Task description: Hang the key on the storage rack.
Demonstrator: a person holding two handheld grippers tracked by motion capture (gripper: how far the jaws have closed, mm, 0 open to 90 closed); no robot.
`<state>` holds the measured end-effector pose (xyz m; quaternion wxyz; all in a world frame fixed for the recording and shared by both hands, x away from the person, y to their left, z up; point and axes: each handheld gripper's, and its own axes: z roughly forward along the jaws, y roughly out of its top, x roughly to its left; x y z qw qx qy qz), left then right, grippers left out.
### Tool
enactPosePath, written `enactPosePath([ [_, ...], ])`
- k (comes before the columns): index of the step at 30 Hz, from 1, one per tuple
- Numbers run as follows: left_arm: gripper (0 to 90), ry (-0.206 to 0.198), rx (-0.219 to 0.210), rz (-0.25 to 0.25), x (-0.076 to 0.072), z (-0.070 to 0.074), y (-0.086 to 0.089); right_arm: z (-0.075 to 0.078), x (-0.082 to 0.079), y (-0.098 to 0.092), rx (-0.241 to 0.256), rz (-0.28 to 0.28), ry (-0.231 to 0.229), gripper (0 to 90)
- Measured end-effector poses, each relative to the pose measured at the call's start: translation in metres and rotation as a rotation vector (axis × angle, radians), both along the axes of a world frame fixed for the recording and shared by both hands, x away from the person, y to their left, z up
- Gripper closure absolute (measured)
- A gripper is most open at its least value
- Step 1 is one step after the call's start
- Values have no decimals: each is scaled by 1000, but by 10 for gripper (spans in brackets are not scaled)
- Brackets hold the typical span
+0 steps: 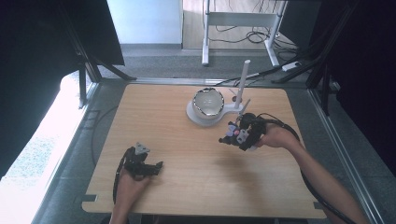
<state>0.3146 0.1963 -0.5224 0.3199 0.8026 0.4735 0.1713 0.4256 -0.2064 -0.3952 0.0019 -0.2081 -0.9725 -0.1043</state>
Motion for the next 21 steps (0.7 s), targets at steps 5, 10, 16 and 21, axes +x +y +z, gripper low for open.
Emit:
enactPosePath([
  [5,72,-1,2,-1,0,0,0,10,9,-13,7,-45,-8,423],
  [10,72,-1,2,0,0,0,0,16,17,-24,-1,-79,-25,423],
  [16,72,0,0,0,0,0,0,25,28,-37,1,-133,-29,423],
  [21,72,0,-1,0,0,0,0,34,39,-50,1,-183,-52,423],
])
